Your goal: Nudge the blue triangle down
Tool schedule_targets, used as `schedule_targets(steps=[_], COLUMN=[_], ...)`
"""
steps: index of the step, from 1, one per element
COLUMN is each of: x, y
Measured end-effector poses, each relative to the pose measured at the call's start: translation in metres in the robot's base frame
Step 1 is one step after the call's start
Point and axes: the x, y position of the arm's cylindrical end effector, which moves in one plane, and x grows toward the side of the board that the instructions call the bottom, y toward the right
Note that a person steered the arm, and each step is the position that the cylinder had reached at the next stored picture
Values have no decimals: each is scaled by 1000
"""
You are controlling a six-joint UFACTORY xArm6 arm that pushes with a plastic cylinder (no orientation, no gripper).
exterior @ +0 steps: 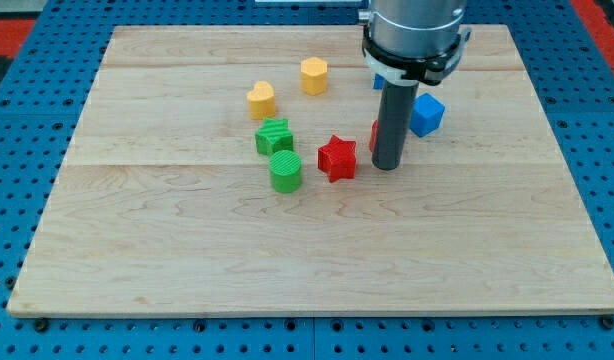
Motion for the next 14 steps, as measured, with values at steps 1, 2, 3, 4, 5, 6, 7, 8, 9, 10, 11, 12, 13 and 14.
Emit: schedule_targets(steps=[1,2,3,4,5,6,7,8,9,10,11,12,13,14], x=[6,6,5,0,-14,-33,-55,-80,-104,-126,-145,-159,-163,-165], y=[25,47,70,159,204,222,231,233,235,240,249,254,254,254])
